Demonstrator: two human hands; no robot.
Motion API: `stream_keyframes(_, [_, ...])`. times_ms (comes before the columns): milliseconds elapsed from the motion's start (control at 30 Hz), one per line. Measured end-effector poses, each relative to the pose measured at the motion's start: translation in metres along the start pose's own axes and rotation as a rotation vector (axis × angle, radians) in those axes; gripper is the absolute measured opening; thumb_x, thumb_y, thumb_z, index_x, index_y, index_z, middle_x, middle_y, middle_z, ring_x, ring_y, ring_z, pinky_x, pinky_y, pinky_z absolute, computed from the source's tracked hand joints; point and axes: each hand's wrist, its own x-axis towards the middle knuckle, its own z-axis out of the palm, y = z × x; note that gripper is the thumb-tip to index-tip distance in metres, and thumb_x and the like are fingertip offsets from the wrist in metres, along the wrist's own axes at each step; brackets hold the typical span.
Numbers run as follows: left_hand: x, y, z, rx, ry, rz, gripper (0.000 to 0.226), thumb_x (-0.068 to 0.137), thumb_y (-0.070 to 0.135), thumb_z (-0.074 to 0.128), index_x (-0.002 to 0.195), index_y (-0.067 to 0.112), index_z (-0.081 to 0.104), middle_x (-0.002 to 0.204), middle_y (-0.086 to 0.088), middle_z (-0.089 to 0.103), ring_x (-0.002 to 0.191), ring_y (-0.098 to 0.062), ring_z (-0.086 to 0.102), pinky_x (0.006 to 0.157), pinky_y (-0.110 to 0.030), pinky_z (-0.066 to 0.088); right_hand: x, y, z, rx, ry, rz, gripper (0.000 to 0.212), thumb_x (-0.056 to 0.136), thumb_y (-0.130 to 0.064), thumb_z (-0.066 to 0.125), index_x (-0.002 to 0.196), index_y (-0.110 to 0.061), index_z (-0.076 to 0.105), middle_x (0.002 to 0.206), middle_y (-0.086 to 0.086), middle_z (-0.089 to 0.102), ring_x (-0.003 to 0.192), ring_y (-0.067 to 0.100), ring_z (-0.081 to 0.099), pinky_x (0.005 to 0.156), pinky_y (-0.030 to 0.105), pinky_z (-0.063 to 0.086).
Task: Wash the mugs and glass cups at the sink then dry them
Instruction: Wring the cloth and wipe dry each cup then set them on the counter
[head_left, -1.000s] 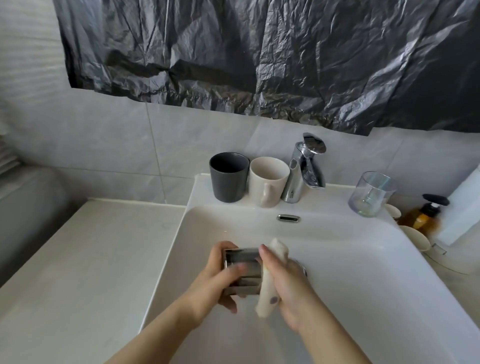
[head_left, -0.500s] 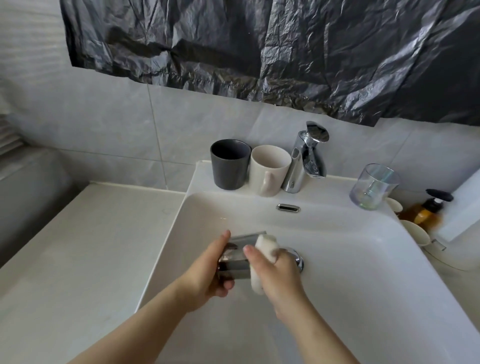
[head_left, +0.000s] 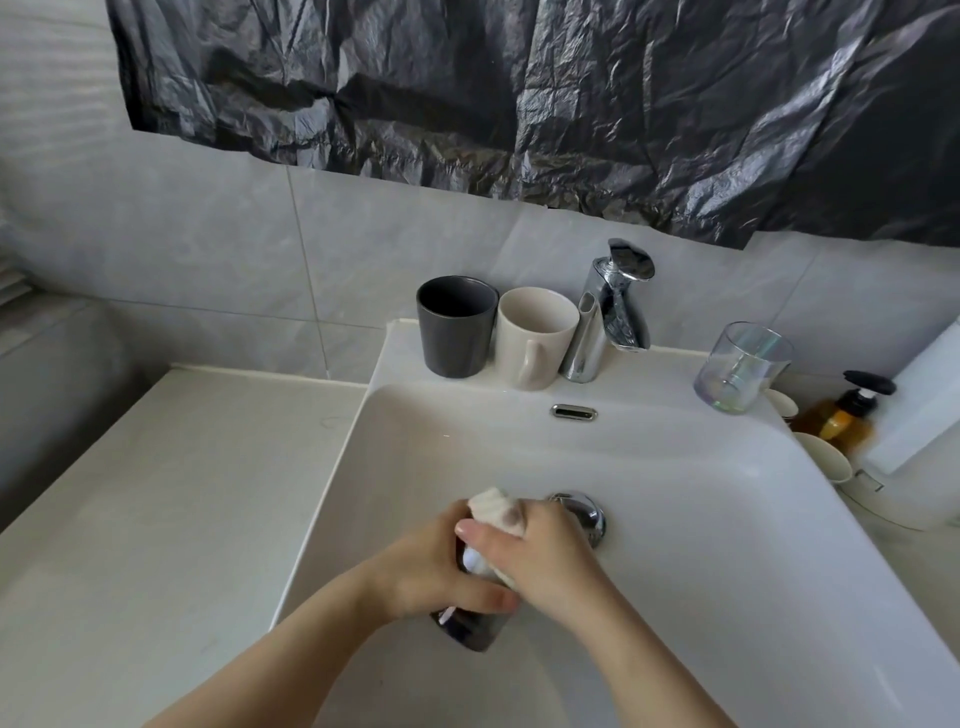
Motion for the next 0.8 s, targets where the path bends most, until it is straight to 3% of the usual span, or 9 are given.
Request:
stream_keyframes(100, [0.001,0.003,0.001,-0.023,0.154,-0.096,0.069,0.046,0.040,0.076,0.110,0.028,0.052,0.096,0.008,0.066,0.085,-0.003,0.063,0.075,-0.021,0.052,0.005,-0.005,0.003,0.400,0.301,0.054,0.014,0.082,-0.030,0.069,0.071,-0.026,0.062,0.069,-0.011,0.065,0.071,0.006,0.062,0.066,0.016,0.046])
stream_keyframes(200, [-0.005,0.007,-0.004,-0.152,0.270,-0.097,0.074,0.041,0.038,0.076,0.111,0.025,0.054,0.093,0.003,0.065,0.079,-0.007,0.062,0.069,-0.022,0.051,0.011,-0.011,-0.005,0.755,0.429,0.113,0.013,0.089,-0.036,0.058,0.096,-0.025,0.057,0.094,-0.001,0.064,0.084,0.014,0.059,0.067,0.028,0.045])
stream_keyframes(300, [-0.008,0.016,-0.008,-0.410,0.411,0.002,0.070,0.045,0.030,0.079,0.110,0.016,0.056,0.088,0.001,0.066,0.075,-0.007,0.064,0.063,-0.022,0.052,0.003,-0.010,-0.012,0.934,0.356,0.176,0.013,0.096,-0.033,0.045,0.090,-0.027,0.055,0.099,-0.005,0.060,0.088,0.009,0.055,0.056,0.026,0.040])
stream_keyframes(400, [-0.004,0.022,-0.003,-0.649,0.569,0.007,0.060,0.070,0.039,0.079,0.119,0.014,0.053,0.106,-0.010,0.068,0.088,-0.018,0.069,0.070,-0.034,0.056,-0.008,-0.011,0.004,1.088,0.111,0.180,0.046,0.081,-0.056,0.041,0.105,-0.024,0.063,0.107,-0.004,0.069,0.097,0.008,0.062,0.072,0.025,0.045])
stream_keyframes(467, [-0.002,0.027,0.007,-0.728,0.576,0.004,0.069,0.070,0.048,0.073,0.124,0.012,0.052,0.114,-0.016,0.068,0.101,-0.031,0.068,0.084,-0.045,0.055,-0.008,-0.012,0.016,1.087,0.011,0.202,0.063,0.076,-0.063,0.036,0.115,-0.022,0.063,0.111,-0.001,0.071,0.105,0.012,0.063,0.084,0.029,0.045])
stream_keyframes(567, [-0.007,0.031,0.017,-0.764,0.585,0.024,0.078,0.059,0.045,0.074,0.123,0.007,0.051,0.113,-0.019,0.068,0.104,-0.033,0.066,0.090,-0.048,0.053,0.000,-0.009,0.013,1.055,-0.041,0.328,0.052,0.093,-0.055,0.032,0.117,-0.021,0.063,0.112,0.006,0.070,0.111,0.025,0.063,0.091,0.042,0.046])
stream_keyframes(633, [-0.012,0.029,0.014,-0.765,0.633,0.021,0.083,0.053,0.043,0.077,0.123,0.007,0.050,0.115,-0.020,0.066,0.104,-0.033,0.066,0.087,-0.045,0.054,0.004,-0.006,0.006,0.974,-0.044,0.394,0.043,0.096,-0.048,0.036,0.109,-0.019,0.065,0.105,0.007,0.072,0.096,0.025,0.065,0.063,0.035,0.047])
stream_keyframes(667, [-0.015,0.029,0.010,-0.760,0.655,0.025,0.084,0.051,0.041,0.077,0.123,0.007,0.050,0.115,-0.020,0.066,0.103,-0.033,0.066,0.084,-0.045,0.055,0.006,-0.006,0.005,0.884,-0.005,0.416,0.034,0.096,-0.044,0.041,0.103,-0.020,0.065,0.100,0.004,0.071,0.086,0.021,0.062,0.052,0.027,0.038])
stream_keyframes(800, [-0.030,0.031,-0.017,-0.688,0.825,0.050,0.077,0.036,0.034,0.076,0.108,0.023,0.052,0.100,-0.005,0.067,0.091,-0.023,0.066,0.081,-0.041,0.053,0.014,-0.010,0.007,0.663,0.197,0.340,0.012,0.089,-0.030,0.057,0.084,-0.019,0.059,0.083,0.003,0.061,0.068,0.019,0.051,0.045,0.016,0.026])
